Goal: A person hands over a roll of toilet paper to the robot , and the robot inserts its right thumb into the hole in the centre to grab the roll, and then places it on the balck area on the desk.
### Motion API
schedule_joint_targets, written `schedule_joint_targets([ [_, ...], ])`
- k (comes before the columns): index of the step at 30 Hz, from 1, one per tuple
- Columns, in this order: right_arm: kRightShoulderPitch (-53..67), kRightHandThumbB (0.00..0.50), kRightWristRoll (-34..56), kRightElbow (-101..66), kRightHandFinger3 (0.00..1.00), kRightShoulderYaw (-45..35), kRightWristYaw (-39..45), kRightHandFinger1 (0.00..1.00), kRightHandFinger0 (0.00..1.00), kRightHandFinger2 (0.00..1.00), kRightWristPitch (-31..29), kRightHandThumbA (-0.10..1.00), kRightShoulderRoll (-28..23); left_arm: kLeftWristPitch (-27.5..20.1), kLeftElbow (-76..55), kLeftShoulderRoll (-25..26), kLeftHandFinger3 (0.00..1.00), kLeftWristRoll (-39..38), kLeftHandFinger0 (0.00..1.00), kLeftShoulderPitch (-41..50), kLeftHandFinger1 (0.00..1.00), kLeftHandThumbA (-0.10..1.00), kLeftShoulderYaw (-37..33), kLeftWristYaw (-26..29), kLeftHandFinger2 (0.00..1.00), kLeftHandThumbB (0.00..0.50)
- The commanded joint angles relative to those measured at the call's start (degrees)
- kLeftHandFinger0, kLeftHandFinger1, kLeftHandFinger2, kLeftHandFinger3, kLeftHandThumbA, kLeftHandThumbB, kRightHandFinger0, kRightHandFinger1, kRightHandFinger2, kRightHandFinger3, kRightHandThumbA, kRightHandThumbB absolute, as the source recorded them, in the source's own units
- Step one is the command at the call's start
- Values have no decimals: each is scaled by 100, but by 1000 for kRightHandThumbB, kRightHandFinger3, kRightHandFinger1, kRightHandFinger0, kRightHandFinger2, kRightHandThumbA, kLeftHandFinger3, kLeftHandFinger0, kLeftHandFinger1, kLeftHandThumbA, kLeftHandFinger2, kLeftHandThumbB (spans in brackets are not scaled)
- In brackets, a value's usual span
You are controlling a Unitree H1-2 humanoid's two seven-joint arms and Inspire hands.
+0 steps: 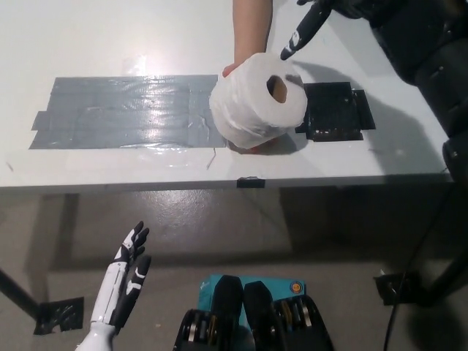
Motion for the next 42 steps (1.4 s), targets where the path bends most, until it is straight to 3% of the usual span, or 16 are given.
schedule_joint_targets([
  [1,-353,500,-141,-8,1000,-179,-217,1000,1000,1000,12,1000,16,-82,-176,103,1000,127,1000,-30,1000,960,-55,56,1000,183],
  [6,-231,500,-278,44,1000,-205,-503,1000,1000,1000,-103,1000,28,-54,-189,115,1000,145,1000,-54,1000,951,-63,46,1000,180],
  [9,-148,478,-263,82,1000,-298,-626,1000,1000,1000,-248,923,21,-46,-211,128,1000,175,1000,-59,1000,960,-72,54,1000,184],
  [11,-78,499,-340,77,1000,-294,-785,1000,1000,1000,-347,905,7,-35,-217,135,1000,142,1000,-69,1000,957,-76,33,1000,184],
  [13,-68,492,-533,99,1000,-135,-727,1000,1000,1000,-403,994,-11,-45,-186,144,1000,114,1000,-80,1000,954,-82,12,1000,196],
  [15,-59,499,-455,150,1000,-235,-662,1000,1000,1000,-349,954,5,-3,-202,145,1000,128,1000,-80,1000,955,-82,17,1000,198],
  [20,-99,485,-688,232,1000,-37,-398,1000,1000,1000,-245,1000,20,-91,-159,159,1000,136,1000,-113,1000,956,-87,46,1000,190],
  [22,-88,452,-669,255,1000,-62,-304,1000,1000,1000,-333,1000,31,-82,-154,155,1000,141,1000,-115,1000,955,-88,55,1000,189],
  [24,-36,377,-543,250,1000,-171,-120,1000,1000,1000,-581,1000,27,-66,-170,167,1000,117,1000,-116,1000,950,-93,28,1000,189],
  [27,-28,368,-497,306,1000,-258,-24,1000,1000,1000,-625,1000,43,-69,-149,168,1000,121,1000,-155,1000,948,-102,29,1000,188],
  [30,34,283,-440,322,1000,-342,39,1000,1000,1000,-1073,1000,56,-90,-151,176,1000,149,1000,-164,1000,950,-111,42,1000,183],
  [37,17,335,-431,336,1000,-482,-18,1000,1000,1000,-1138,1000,153,-23,-178,190,1000,107,1000,-170,1000,952,-125,9,1000,185],
  [38,4,367,-429,342,1000,-506,-20,1000,1000,1000,-1068,1000,165,-37,-175,196,1000,137,1000,-176,1000,954,-125,29,1000,183],
  [41,-8,350,-443,357,1000,-550,-40,1000,1000,1000,-1041,1000,179,-86,-118,194,1000,158,1000,-197,1000,960,-123,64,1000,190],
  [42,-7,368,-461,356,1000,-551,-34,1000,1000,1000,-1045,1000,184,-92,-107,191,1000,133,1000,-197,1000,960,-126,50,1000,192],
])
